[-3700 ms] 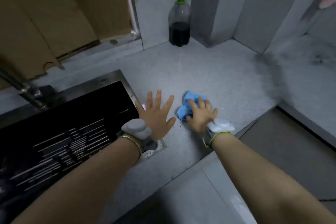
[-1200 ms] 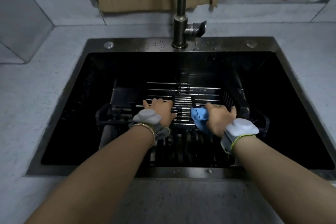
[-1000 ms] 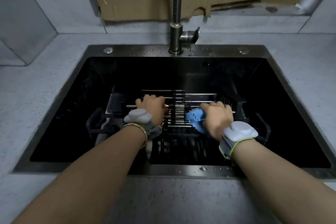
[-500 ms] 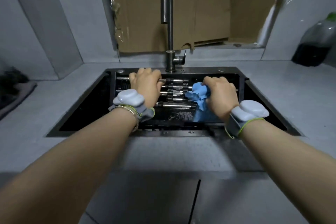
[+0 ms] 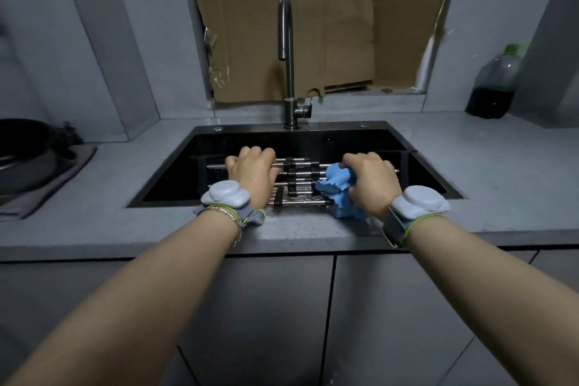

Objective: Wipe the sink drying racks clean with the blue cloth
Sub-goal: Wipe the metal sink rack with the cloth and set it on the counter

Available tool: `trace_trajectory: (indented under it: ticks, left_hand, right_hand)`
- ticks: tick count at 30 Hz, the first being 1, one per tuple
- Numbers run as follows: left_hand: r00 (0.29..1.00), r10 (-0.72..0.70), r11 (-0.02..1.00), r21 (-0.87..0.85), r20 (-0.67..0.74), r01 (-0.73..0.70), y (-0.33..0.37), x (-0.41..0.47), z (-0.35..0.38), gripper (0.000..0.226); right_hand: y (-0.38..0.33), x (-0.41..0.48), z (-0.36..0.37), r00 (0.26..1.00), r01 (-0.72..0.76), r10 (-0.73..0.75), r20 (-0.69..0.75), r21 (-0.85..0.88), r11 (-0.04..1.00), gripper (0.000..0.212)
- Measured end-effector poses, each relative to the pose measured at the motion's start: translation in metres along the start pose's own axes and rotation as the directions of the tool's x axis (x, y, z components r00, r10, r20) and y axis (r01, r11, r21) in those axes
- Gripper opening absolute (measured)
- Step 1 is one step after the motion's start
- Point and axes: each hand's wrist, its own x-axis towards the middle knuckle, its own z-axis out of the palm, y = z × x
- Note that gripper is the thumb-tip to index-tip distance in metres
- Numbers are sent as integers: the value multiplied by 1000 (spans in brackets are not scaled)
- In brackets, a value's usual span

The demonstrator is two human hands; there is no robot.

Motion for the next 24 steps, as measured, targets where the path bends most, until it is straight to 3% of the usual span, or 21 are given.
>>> trace_trajectory:
  ticks: [3, 5, 8, 10, 12, 14, 16, 20, 24]
  left_hand:
    - [998, -2, 999, -36, 65, 4, -6, -5, -5, 26]
    - [996, 2, 998, -66, 94, 4, -8, -8, -7, 26]
    - [992, -11, 995, -93, 129, 24, -13, -14, -13, 22]
    - [988, -9, 997, -75, 155, 21, -14, -17, -15, 20]
    - [986, 8, 998, -58, 168, 2, -11, -18, -15, 26]
    - [987, 45, 998, -51, 154, -38, -5, -17, -14, 32]
    - [988, 83, 995, -65, 134, -75, 2, -19, -12, 34]
    - [974, 165, 986, -51, 154, -159, 9, -26, -3, 43]
    - [971, 175, 983, 35, 164, -183, 12, -27, 11, 36]
  right_hand:
    - [1, -3, -1, 995, -83, 94, -19, 322, 943, 29]
    - [4, 2, -7, 962, -152, 255, -99, 584, 797, 22]
    - [8, 16, -21, 807, -199, 557, -194, 800, 566, 17]
    - [12, 22, -28, 723, -200, 665, -189, 863, 463, 28]
    - [8, 23, -26, 777, -249, 605, -175, 797, 551, 42]
    - [-4, 18, -16, 908, -263, 407, -104, 614, 744, 36]
    - [-22, 8, -1, 974, -220, 215, 66, 489, 844, 24]
    - [-42, -8, 14, 969, -70, -23, 248, 362, 929, 20]
    - [-30, -11, 2, 941, 23, -105, 321, 247, 969, 25]
